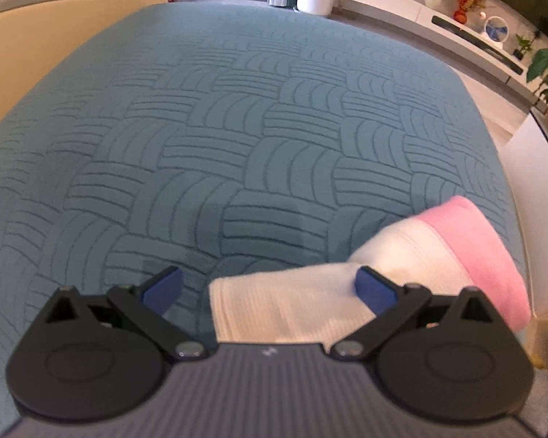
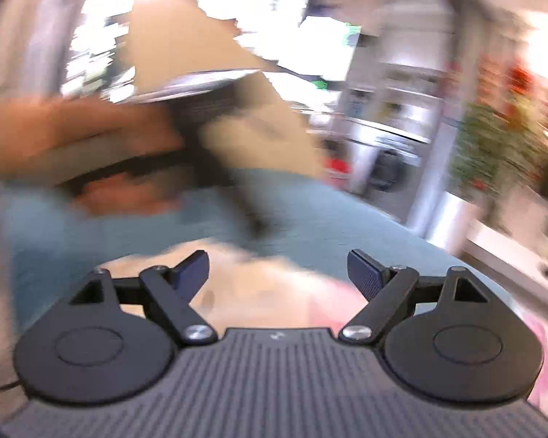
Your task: Fold clothes
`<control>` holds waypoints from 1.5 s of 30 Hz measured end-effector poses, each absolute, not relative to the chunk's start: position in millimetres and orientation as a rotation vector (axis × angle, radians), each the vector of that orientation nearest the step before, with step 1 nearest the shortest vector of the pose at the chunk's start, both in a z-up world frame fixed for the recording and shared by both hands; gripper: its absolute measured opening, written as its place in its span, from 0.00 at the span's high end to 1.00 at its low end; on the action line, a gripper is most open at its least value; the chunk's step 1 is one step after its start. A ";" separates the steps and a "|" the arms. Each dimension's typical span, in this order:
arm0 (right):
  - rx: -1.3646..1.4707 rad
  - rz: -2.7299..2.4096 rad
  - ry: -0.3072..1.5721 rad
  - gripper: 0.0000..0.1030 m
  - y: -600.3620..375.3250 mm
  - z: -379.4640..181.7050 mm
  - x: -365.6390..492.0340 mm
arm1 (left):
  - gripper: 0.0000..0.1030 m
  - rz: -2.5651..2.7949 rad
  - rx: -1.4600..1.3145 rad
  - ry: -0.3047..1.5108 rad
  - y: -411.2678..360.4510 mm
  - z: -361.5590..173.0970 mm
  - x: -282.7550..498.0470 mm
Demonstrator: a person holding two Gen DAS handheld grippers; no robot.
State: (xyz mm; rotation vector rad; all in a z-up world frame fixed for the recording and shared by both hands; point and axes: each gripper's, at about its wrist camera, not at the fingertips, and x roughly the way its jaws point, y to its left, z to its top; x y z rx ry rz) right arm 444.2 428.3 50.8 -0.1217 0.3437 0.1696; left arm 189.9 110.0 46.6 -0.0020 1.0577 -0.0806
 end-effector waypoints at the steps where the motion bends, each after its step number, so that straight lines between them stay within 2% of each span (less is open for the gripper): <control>1: -0.036 0.171 0.369 0.17 416.8 32.4 454.7 | 0.01 -0.074 0.016 1.058 110.5 46.7 188.7; 3: 0.315 0.233 0.433 0.17 352.3 1.7 503.6 | 0.01 -0.055 0.045 1.063 111.4 45.9 186.5; 6: 0.604 0.376 0.475 0.20 312.1 -44.7 524.7 | 0.01 -0.011 0.086 1.087 110.4 41.4 183.3; 7: 0.659 0.409 0.487 0.24 300.8 -61.3 519.2 | 0.01 -0.002 0.101 1.094 108.0 39.1 183.5; 9: 0.687 0.425 0.539 0.41 300.8 -81.6 517.5 | 0.01 0.018 0.143 1.101 100.1 33.3 183.7; 10: 0.676 0.426 0.553 0.63 308.2 -90.1 527.2 | 0.00 0.036 0.186 1.102 92.6 28.2 184.0; 11: 0.648 0.435 0.585 0.69 310.6 -89.2 531.4 | 0.00 0.048 0.222 1.101 86.6 24.6 184.0; 14: 0.580 0.449 0.579 0.73 332.6 -76.3 517.4 | 0.00 0.077 0.326 1.069 72.3 23.3 175.2; 17: 0.477 0.462 0.525 0.74 348.3 -48.0 475.4 | 0.00 0.081 0.374 1.060 69.1 26.0 159.2; 20: 0.355 0.367 0.616 0.73 365.0 -71.7 462.1 | 0.00 0.080 0.387 1.043 75.5 25.2 142.4; 23: 0.360 0.332 0.685 0.63 358.8 -92.6 477.2 | 0.01 0.081 0.333 1.054 84.4 37.3 141.7; 25: 0.400 0.349 0.681 0.60 352.5 -88.5 485.4 | 0.01 0.069 0.237 1.029 100.9 54.7 141.7; 29: 0.402 0.310 0.555 0.51 344.0 -69.1 487.0 | 0.02 0.074 0.050 1.040 136.2 64.3 150.1; 35: 0.446 0.326 0.552 0.51 341.2 -92.1 505.2 | 0.04 0.058 -0.243 1.123 185.6 52.2 164.5; 40: 0.428 0.355 0.557 0.51 366.1 -91.9 538.4 | 0.17 -0.012 -0.354 1.144 190.1 42.9 173.0; 42: 0.433 0.362 0.564 0.51 373.1 -93.6 552.6 | 0.29 -0.043 -0.377 1.148 181.0 40.0 173.7; 43: 0.436 0.366 0.568 0.51 376.0 -94.6 558.6 | 0.31 -0.068 -0.392 1.151 178.0 38.1 173.9; 45: 0.457 0.375 0.571 0.51 372.5 -97.0 547.5 | 0.42 -0.094 -0.410 1.155 175.5 31.3 176.6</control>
